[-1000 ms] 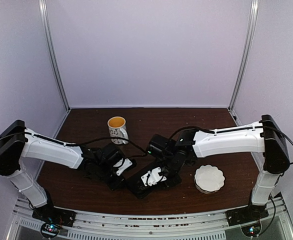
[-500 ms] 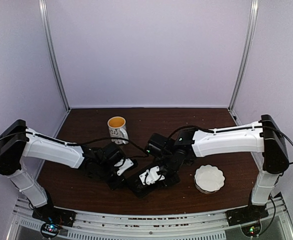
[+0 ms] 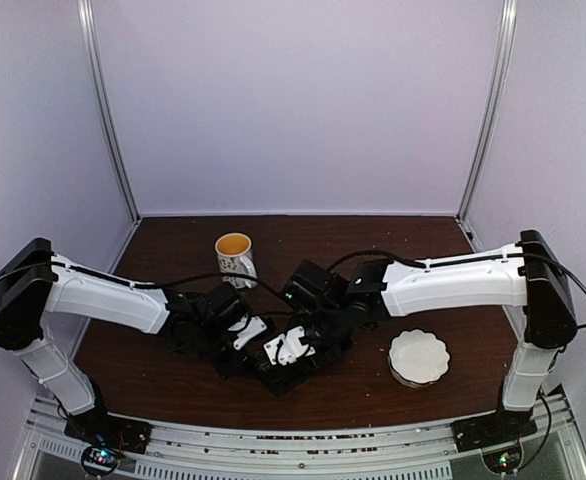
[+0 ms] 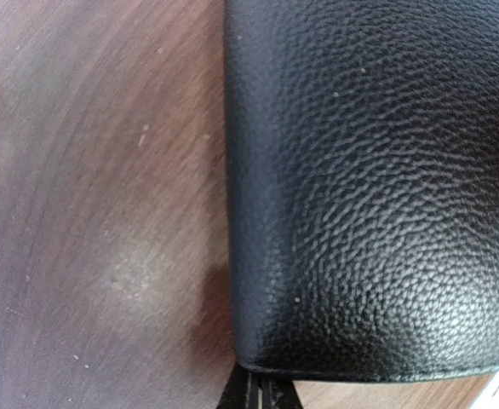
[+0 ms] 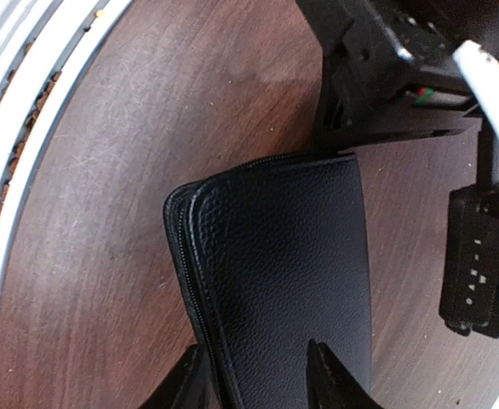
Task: Sort the hair-cutting tools
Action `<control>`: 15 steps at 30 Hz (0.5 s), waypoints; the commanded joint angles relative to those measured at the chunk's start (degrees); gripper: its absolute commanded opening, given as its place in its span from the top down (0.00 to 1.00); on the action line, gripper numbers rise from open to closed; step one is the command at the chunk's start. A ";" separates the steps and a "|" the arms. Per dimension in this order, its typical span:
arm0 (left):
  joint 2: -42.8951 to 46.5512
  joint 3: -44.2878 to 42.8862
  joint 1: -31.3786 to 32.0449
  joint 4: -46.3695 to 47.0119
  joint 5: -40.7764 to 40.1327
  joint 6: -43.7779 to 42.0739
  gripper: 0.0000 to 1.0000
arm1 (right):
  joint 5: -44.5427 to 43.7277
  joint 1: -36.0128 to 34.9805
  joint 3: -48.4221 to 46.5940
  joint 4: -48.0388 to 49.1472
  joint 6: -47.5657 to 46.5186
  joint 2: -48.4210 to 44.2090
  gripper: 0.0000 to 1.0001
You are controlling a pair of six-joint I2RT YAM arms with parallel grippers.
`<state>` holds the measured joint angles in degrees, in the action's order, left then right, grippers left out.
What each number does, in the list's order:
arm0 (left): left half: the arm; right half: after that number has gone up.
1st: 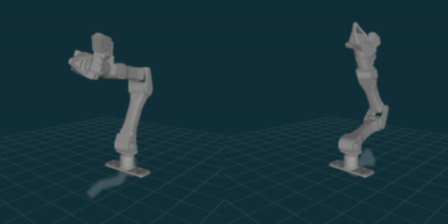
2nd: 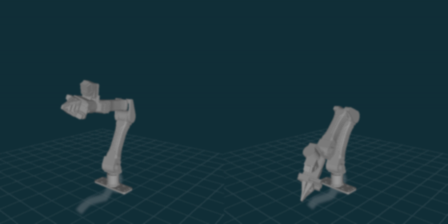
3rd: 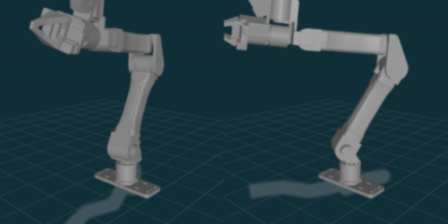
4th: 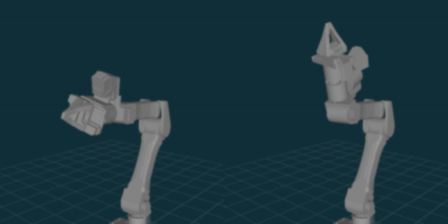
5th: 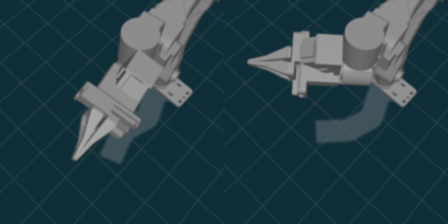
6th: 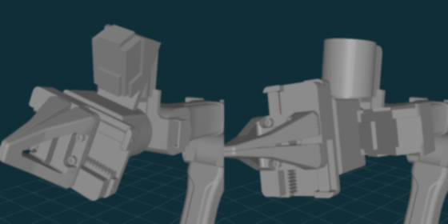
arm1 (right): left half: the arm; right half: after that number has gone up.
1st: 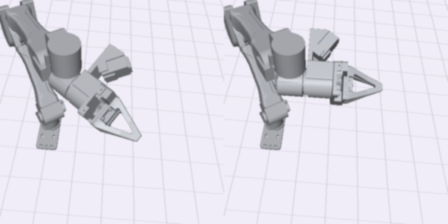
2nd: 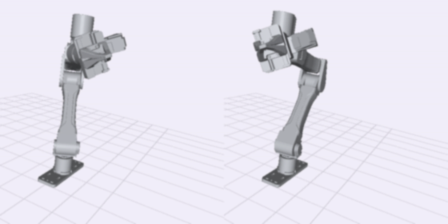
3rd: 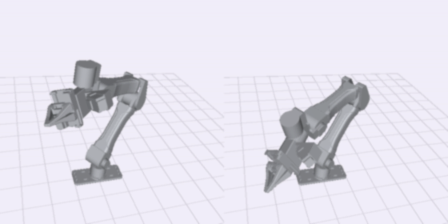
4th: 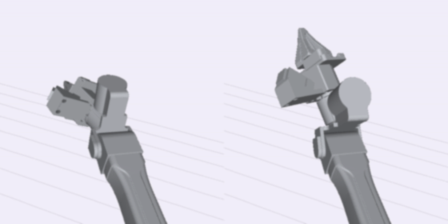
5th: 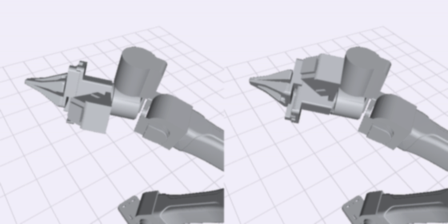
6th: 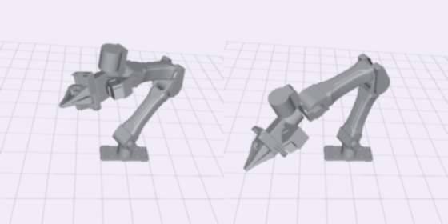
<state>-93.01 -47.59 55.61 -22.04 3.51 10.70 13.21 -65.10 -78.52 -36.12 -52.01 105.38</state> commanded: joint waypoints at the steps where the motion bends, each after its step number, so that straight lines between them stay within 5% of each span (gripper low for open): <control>1: 0.31 -0.98 -1.19 -3.62 -0.50 -1.12 1.00 | -3.21 -0.51 1.37 4.04 -2.77 4.35 0.60; 8: 0.63 -0.69 -1.67 -4.79 -0.63 0.13 1.00 | -3.84 -0.56 4.42 3.39 -5.57 4.99 0.56; 15: 1.18 0.61 -1.76 -8.00 2.45 3.71 1.00 | -8.16 -0.60 4.91 4.17 -4.75 7.62 0.62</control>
<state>-92.99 -48.07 54.70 -24.21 4.51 11.60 9.52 -65.30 -75.72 -31.42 -56.66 110.06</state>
